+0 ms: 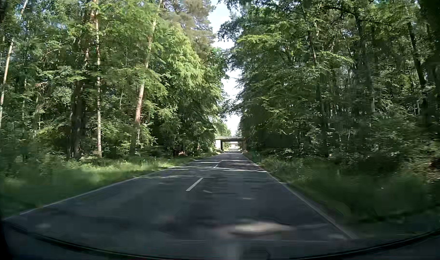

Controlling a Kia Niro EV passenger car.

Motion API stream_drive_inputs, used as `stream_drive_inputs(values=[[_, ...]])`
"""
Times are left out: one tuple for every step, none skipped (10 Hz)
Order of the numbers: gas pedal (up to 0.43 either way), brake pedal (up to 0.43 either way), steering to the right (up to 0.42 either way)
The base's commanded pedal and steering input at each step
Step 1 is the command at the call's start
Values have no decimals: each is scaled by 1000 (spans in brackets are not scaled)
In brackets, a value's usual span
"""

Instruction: Follow the waypoints while adhering to traffic rules and regulations

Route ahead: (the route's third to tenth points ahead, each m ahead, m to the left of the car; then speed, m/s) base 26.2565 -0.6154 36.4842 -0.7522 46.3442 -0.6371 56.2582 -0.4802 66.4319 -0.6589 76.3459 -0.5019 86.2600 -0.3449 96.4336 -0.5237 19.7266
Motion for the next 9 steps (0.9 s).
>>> stream_drive_inputs(values=[[59,30,1],[59,30,1],[59,30,1],[59,30,1],[59,30,2],[59,30,2],[59,30,2],[59,30,1],[59,30,1]])
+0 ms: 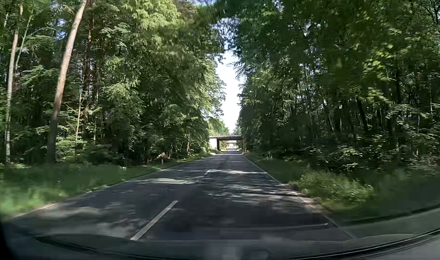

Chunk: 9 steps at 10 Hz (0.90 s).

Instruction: Follow the waypoints while adhering to traffic rules and regulations

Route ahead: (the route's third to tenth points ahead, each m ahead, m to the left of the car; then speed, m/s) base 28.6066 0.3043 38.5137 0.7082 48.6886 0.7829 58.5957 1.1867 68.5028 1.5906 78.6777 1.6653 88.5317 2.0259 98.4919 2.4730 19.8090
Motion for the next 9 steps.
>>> stream_drive_inputs(values=[[59,30,1],[59,30,0],[59,30,0],[59,30,0],[59,30,0],[59,30,0],[59,30,0],[59,30,0],[59,30,0]])
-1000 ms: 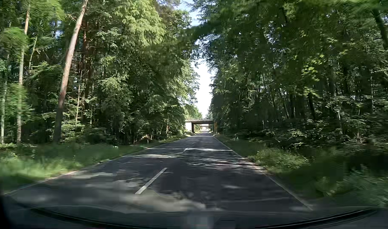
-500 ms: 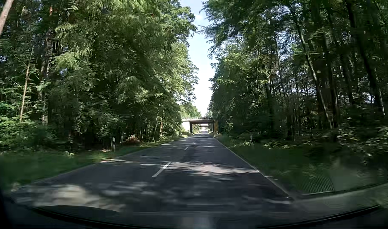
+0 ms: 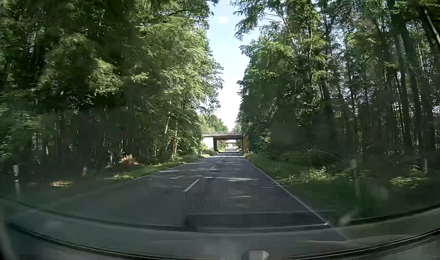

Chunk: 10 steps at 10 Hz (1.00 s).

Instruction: Follow the waypoints while adhering to traffic rules and regulations

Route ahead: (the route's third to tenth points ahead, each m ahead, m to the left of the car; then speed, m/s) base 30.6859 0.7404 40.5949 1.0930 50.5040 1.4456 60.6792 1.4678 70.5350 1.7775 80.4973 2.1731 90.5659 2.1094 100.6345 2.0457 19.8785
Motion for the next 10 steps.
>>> stream_drive_inputs(values=[[59,30,0],[59,30,0],[59,30,-1],[59,30,-1],[59,30,-1],[59,30,-1],[59,30,-1],[59,30,-1],[59,30,-1],[59,30,-2]])
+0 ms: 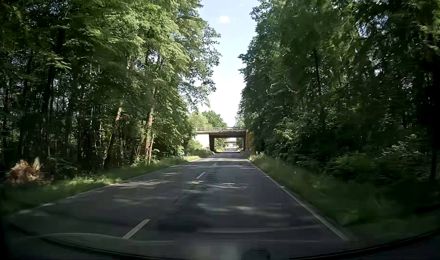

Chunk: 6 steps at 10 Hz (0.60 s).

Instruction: Follow the waypoints while adhering to traffic rules and regulations

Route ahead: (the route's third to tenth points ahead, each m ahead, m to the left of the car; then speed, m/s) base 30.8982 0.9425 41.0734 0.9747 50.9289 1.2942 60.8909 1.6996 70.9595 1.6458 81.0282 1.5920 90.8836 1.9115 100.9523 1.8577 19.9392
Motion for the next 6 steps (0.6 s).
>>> stream_drive_inputs(values=[[59,30,-3],[59,30,-3],[59,30,-2],[59,30,-2],[59,30,-1],[59,30,-1]])
